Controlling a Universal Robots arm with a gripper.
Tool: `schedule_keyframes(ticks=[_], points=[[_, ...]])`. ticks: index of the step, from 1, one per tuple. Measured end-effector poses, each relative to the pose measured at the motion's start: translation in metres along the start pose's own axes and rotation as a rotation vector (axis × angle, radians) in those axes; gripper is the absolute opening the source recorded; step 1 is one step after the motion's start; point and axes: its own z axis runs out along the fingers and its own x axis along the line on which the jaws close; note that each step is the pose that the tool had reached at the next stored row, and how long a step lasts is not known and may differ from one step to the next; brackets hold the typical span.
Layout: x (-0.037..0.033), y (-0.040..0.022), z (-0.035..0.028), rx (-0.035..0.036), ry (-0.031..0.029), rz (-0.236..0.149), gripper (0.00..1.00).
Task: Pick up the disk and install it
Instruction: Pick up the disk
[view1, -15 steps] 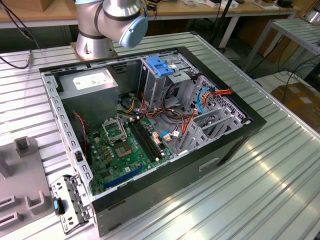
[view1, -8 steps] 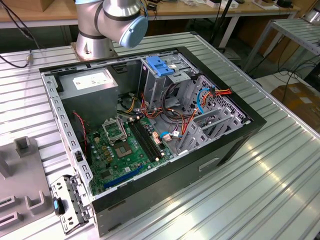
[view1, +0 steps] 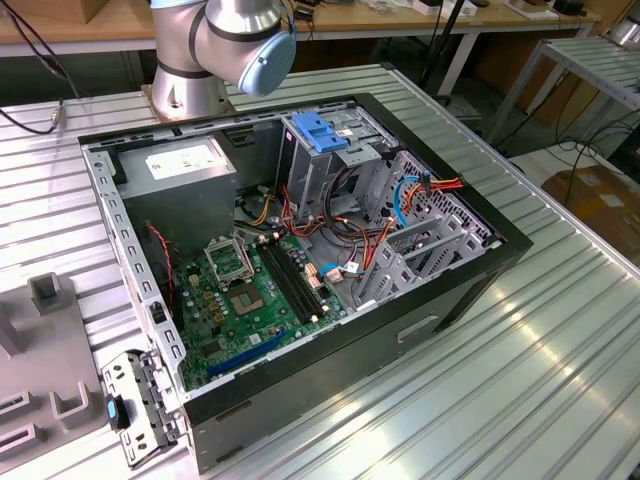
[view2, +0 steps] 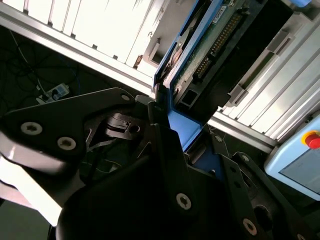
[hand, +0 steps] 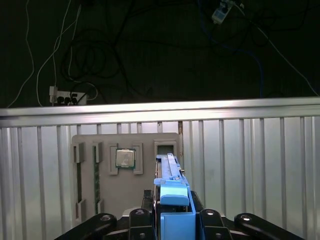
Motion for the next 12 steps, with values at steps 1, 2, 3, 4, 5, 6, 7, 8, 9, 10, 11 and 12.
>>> schedule_keyframes(ticks=[1, 2, 3, 4, 5, 6, 7, 8, 9, 10, 11, 12], points=[[0.0000, 0.0000, -0.0004, 0.0000, 0.0000, 0.000, 0.37], [0.0000, 0.0000, -0.0007, 0.0000, 0.0000, 0.000, 0.37], [0.0000, 0.0000, -0.0011, 0.0000, 0.0000, 0.000, 0.37], [0.0000, 0.0000, -0.0016, 0.0001, 0.0000, 0.000, 0.37], [0.0000, 0.0000, -0.0020, -0.0001, 0.0000, 0.000, 0.37], [0.0001, 0.0000, -0.0025, -0.0001, 0.0000, 0.000, 0.37], [0.0001, 0.0000, -0.0034, 0.0000, 0.0000, 0.000, 0.37], [0.0001, 0.0000, -0.0039, 0.0000, 0.0000, 0.000, 0.37], [0.0001, 0.0000, -0.0043, 0.0000, 0.0000, 0.000, 0.37], [0.0001, 0.0000, -0.0048, 0.0001, 0.0000, 0.000, 0.37], [0.0001, 0.0000, -0.0053, 0.0001, 0.0000, 0.000, 0.37], [0.0002, 0.0000, -0.0059, 0.0000, 0.0000, 0.000, 0.37]])
